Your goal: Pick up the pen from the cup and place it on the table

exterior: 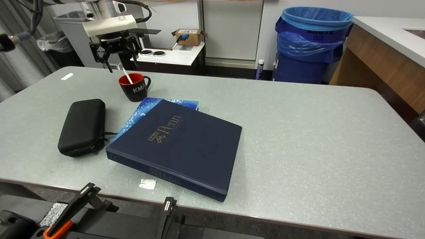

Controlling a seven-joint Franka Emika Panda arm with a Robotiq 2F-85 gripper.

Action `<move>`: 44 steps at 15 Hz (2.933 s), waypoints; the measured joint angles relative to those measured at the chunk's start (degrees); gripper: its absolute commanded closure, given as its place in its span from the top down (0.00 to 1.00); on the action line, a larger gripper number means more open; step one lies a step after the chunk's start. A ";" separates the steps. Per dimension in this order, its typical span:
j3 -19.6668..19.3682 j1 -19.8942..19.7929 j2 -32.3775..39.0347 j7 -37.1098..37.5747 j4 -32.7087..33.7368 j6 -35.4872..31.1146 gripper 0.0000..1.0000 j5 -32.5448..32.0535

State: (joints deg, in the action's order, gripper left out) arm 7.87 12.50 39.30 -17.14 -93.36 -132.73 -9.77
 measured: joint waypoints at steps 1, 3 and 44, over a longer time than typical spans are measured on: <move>0.00 0.00 0.33 -0.54 0.32 -0.21 1.00 0.00; 0.00 0.00 0.90 -1.50 0.90 -0.53 0.74 0.00; -9.83 -1.12 8.71 12.15 11.10 7.10 0.03 -7.05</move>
State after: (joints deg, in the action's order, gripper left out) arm -1.96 11.38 48.01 -4.99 -82.25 -125.63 -16.83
